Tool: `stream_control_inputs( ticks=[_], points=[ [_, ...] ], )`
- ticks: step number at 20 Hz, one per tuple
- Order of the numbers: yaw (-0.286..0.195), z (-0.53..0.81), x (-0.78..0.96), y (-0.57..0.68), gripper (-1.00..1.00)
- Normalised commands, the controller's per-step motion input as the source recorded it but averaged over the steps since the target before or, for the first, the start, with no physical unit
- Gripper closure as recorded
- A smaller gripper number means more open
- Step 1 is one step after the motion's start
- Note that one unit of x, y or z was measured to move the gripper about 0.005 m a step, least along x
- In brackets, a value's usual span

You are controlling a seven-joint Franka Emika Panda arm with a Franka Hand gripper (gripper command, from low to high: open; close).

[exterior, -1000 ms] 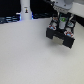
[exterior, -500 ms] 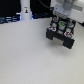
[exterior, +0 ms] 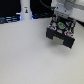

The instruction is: Open the kcup holder, insert the kcup into the holder, and close the kcup holder

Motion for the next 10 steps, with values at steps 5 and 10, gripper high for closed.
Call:
stream_control_inputs(
  ticks=[5, 10],
  points=[
    [0.059, 0.54, 0.31, -0.18, -1.00],
    [0.047, 0.50, 0.45, -0.34, -1.00]
  ],
)
